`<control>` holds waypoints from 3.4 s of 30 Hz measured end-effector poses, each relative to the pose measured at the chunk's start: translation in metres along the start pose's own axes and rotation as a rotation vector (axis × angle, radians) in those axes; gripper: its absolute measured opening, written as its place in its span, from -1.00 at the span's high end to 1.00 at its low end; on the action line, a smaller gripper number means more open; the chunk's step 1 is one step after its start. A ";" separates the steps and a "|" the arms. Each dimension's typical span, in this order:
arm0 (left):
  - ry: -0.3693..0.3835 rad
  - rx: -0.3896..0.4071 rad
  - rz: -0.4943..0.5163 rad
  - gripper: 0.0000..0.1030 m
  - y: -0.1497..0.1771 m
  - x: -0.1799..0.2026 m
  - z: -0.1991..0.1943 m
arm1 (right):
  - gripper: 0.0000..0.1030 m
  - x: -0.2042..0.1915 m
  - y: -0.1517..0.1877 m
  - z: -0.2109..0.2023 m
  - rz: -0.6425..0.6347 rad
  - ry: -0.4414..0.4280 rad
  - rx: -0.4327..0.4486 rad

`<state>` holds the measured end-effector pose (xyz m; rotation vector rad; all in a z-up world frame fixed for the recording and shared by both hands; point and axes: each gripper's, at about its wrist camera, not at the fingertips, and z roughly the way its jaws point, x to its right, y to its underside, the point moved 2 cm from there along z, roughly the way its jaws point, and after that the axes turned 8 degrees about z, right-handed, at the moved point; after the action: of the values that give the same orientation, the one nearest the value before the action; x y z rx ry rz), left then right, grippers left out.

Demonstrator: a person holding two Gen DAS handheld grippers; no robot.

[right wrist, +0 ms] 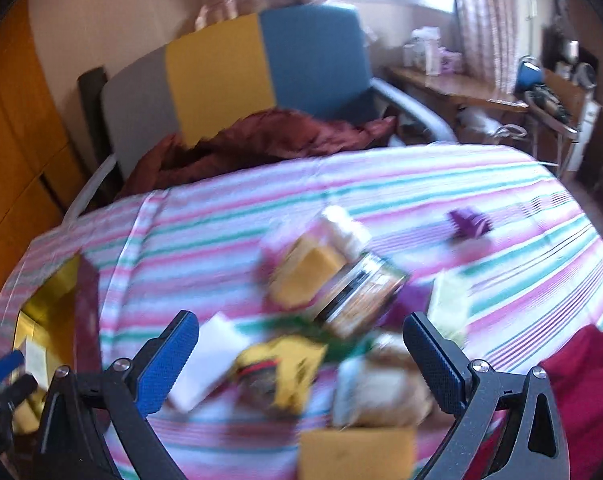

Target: Organize objects

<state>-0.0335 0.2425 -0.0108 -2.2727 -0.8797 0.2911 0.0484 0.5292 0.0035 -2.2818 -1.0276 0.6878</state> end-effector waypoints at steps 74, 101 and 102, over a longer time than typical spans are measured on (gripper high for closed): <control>0.328 -0.134 0.018 0.63 -0.026 0.031 0.110 | -0.94 -0.123 -0.009 0.182 -0.447 -0.192 -0.629; 0.493 -0.015 -0.203 -0.63 -0.058 0.011 0.078 | -0.28 -0.093 -0.022 0.105 0.080 -0.646 -0.400; 0.487 -0.012 -0.193 -0.63 -0.058 0.012 0.075 | -0.27 -0.095 -0.019 0.102 0.084 -0.661 -0.403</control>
<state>-0.0860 0.3207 -0.0286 -2.1101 -0.8266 -0.3418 -0.0810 0.4928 -0.0360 -2.4980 -1.4771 1.4445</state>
